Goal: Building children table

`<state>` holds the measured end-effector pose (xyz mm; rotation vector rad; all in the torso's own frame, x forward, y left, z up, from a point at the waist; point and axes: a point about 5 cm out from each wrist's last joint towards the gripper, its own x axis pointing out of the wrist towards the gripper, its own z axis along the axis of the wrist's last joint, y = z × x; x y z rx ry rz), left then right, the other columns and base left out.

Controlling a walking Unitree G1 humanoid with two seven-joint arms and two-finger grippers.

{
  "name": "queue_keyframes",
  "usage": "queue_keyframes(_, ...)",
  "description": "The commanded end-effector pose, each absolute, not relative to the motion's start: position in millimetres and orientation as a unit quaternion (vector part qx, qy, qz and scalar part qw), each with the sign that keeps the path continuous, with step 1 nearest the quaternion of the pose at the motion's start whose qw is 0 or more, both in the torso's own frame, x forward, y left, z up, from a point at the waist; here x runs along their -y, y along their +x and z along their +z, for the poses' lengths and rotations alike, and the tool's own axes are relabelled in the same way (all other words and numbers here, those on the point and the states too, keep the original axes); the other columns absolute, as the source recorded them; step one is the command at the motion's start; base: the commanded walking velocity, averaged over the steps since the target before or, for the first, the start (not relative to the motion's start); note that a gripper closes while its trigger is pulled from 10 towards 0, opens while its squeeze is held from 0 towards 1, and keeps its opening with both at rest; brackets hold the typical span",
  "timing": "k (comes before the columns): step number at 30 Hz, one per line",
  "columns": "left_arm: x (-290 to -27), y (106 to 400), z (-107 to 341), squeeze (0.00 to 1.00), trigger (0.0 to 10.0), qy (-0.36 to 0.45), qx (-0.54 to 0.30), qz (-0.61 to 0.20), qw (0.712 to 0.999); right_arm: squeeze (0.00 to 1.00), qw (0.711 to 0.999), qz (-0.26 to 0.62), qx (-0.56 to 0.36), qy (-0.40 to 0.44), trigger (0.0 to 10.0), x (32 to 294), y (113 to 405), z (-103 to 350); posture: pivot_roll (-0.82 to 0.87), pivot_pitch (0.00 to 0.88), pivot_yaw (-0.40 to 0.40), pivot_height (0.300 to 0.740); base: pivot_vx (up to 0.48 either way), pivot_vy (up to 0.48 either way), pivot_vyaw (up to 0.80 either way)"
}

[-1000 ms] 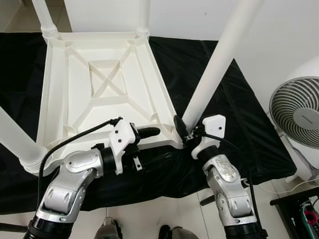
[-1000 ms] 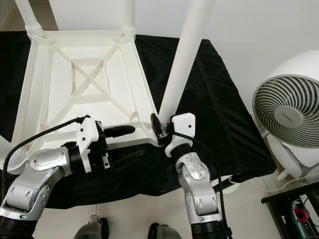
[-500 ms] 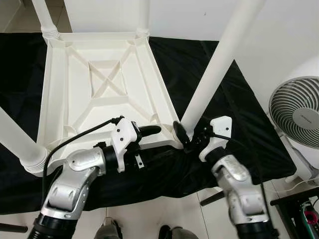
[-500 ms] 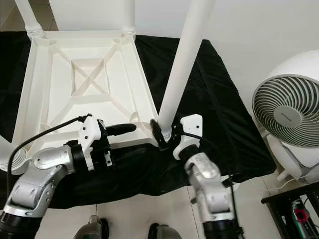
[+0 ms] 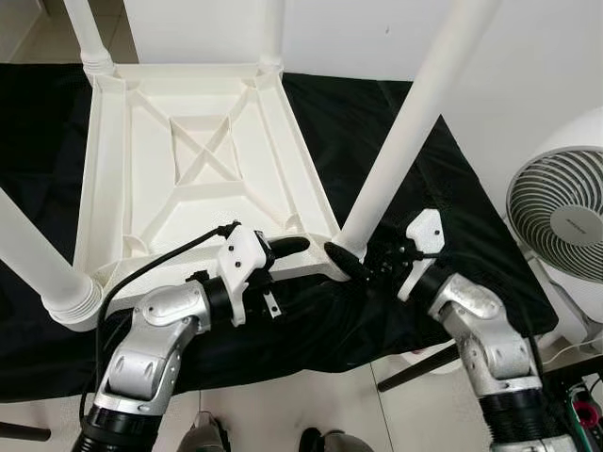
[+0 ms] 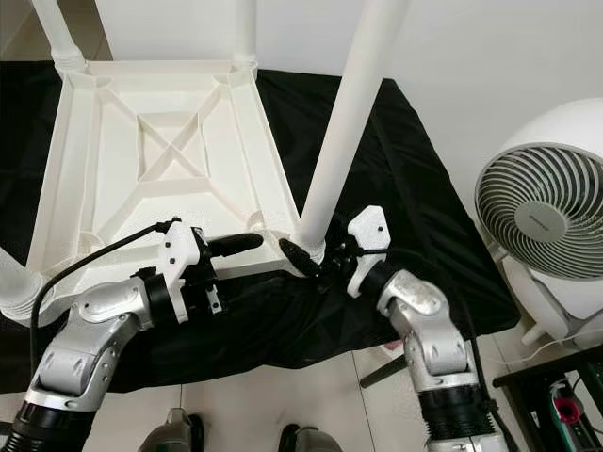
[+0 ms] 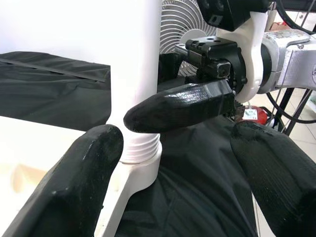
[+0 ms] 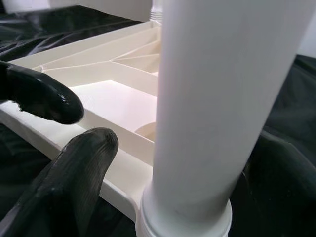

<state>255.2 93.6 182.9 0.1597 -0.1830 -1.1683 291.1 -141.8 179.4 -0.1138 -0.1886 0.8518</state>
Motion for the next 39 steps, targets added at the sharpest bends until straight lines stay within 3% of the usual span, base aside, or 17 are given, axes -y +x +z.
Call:
queue_keyframes(1,-98.9,263.6,178.1,0.00,10.0,0.064,0.083,-0.451,0.886,0.00,0.905,0.413,0.081,-0.065,10.0,148.3,295.2,174.2,0.12,0.129,-0.107,0.740,0.000,0.000,0.00)
queue_keyframes(2,-99.1,263.8,177.7,0.00,10.0,0.064,0.083,-0.450,0.887,0.00,0.906,0.411,0.078,-0.070,9.0,150.7,298.3,173.5,0.12,0.129,-0.107,0.740,0.000,0.000,0.00)
queue_keyframes(3,-98.7,263.2,176.7,0.00,10.0,0.063,0.083,-0.451,0.886,0.00,0.905,0.412,0.078,-0.075,7.0,153.4,301.2,173.0,0.12,0.127,-0.104,0.740,0.000,0.000,0.00)
queue_keyframes(4,-98.7,263.2,176.7,0.00,10.0,0.063,0.083,-0.451,0.886,0.00,0.905,0.412,0.078,-0.075,7.0,153.4,301.2,173.0,0.12,0.127,-0.104,0.740,0.000,0.000,0.00)
queue_keyframes(5,-97.1,261.9,175.8,0.00,10.0,0.060,0.082,-0.456,0.884,0.00,0.902,0.418,0.074,-0.077,1.6,155.7,302.7,171.7,0.12,0.130,-0.104,0.740,0.000,0.000,0.00)
queue_keyframes(6,-97.1,261.9,175.8,0.00,10.0,0.060,0.082,-0.456,0.884,0.00,0.902,0.418,0.074,-0.077,1.6,155.7,302.7,171.7,0.12,0.130,-0.104,0.740,0.000,0.000,0.00)
queue_keyframes(8,-93.6,259.3,175.0,0.00,10.0,0.056,0.082,-0.463,0.881,0.00,0.900,0.423,0.069,-0.080,0.0,158.8,304.2,168.0,0.12,0.132,-0.103,0.740,0.000,0.000,0.00)
queue_keyframes(21,-94.2,261.0,177.1,0.00,10.0,0.058,0.087,-0.459,0.882,0.00,0.899,0.428,0.067,-0.067,0.0,156.0,303.3,153.2,0.12,0.133,-0.108,0.740,0.000,0.000,0.00)
queue_keyframes(22,-94.4,261.1,177.2,0.00,10.0,0.057,0.088,-0.459,0.882,0.00,0.903,0.418,0.072,-0.064,1.7,154.2,302.5,153.1,0.11,0.133,-0.111,0.740,0.000,0.000,0.00)
queue_keyframes(23,-94.5,261.1,177.2,0.00,10.0,0.057,0.088,-0.458,0.883,0.00,0.908,0.407,0.075,-0.058,4.5,152.5,301.8,153.0,0.11,0.133,-0.111,0.740,0.000,0.000,0.00)
queue_keyframes(25,-94.5,261.1,177.2,0.00,10.0,0.057,0.088,-0.458,0.883,0.00,0.908,0.407,0.075,-0.058,4.5,152.5,301.8,153.0,0.11,0.133,-0.111,0.740,0.000,0.000,0.00)
queue_keyframes(26,-94.3,261.0,177.1,0.00,10.0,0.057,0.088,-0.458,0.882,0.00,0.915,0.394,0.073,-0.050,10.0,150.6,301.2,152.9,0.11,0.132,-0.111,0.740,0.000,0.000,0.00)
queue_keyframes(29,-94.0,260.5,177.1,0.00,10.0,0.056,0.090,-0.458,0.882,0.00,0.924,0.374,0.080,-0.030,10.0,147.5,299.2,153.8,0.11,0.132,-0.111,0.740,0.000,0.000,0.00)
queue_keyframes(32,-93.7,261.0,176.6,0.00,10.0,0.052,0.088,-0.460,0.882,0.00,0.956,0.281,0.084,-0.017,10.0,145.4,298.2,157.3,0.10,0.131,-0.112,0.740,0.000,0.000,0.00)
queue_keyframes(39,-93.8,263.1,177.9,0.00,10.0,0.054,0.091,-0.460,0.882,0.00,0.974,0.214,0.077,-0.019,10.0,136.3,293.7,155.0,0.09,0.122,-0.113,0.740,0.000,0.000,0.00)
